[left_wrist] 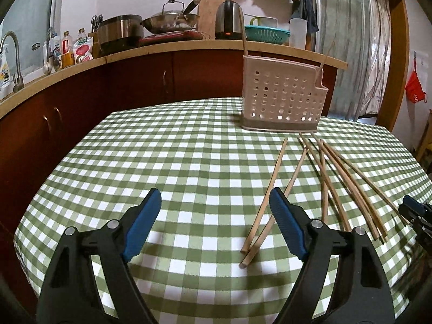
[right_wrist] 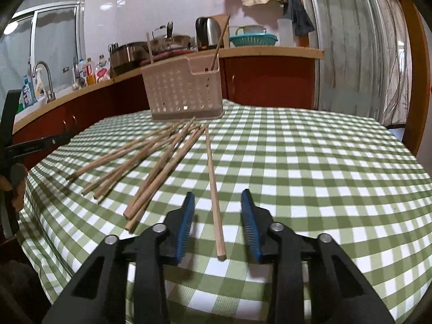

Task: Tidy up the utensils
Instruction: 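Close the right gripper on a loose chopstick while the left gripper returns to the chopsticks, then lower the left gripper onto another loose chopstick and close on it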

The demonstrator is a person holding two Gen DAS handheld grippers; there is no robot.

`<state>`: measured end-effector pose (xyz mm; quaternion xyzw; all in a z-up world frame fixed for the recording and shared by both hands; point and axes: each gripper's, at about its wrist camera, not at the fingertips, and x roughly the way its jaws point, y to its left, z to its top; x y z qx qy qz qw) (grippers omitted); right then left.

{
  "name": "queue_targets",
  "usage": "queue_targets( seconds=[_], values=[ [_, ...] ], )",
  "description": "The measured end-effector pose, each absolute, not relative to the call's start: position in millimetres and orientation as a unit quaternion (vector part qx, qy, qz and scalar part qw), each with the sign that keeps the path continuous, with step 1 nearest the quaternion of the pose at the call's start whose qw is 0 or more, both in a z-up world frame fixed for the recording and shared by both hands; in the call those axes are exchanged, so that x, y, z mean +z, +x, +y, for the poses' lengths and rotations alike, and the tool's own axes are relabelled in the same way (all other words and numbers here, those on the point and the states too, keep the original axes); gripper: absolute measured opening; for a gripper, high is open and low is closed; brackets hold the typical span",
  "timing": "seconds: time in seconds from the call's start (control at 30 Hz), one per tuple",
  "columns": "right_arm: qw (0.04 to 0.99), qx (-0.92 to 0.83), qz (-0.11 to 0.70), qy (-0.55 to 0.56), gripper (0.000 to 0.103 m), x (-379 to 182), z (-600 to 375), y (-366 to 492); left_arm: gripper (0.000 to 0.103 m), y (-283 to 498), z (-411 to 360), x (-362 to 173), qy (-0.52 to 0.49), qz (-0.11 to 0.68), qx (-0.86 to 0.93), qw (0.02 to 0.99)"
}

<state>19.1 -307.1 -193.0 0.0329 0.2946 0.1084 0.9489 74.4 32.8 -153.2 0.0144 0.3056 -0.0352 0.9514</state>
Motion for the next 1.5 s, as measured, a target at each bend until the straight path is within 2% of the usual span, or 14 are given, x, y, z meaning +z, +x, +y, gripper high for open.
queue_targets(
  seconds=[0.17,0.23,0.3,0.97,1.3,1.5],
  values=[
    [0.945,0.112,0.306,0.022,0.011,-196,-302,19,0.078,73,34,-161,0.019,0.313,-0.035,0.949],
    [0.945,0.114,0.307,0.017,0.009,-196,-300,19,0.076,74,34,-164,0.022,0.317,-0.034,0.948],
    [0.944,0.115,0.308,0.013,0.009,-197,-298,19,0.073,76,34,-167,0.023,0.323,-0.033,0.946],
    [0.944,0.116,0.309,0.013,0.009,-196,-298,20,0.071,80,23,-191,0.038,0.367,-0.050,0.928],
    [0.944,0.116,0.310,0.013,0.009,-196,-298,20,0.055,77,17,-192,0.032,0.375,-0.075,0.924],
    [0.944,0.116,0.310,0.013,0.009,-196,-298,21,0.053,78,15,-191,0.032,0.374,-0.078,0.923]
  ],
)
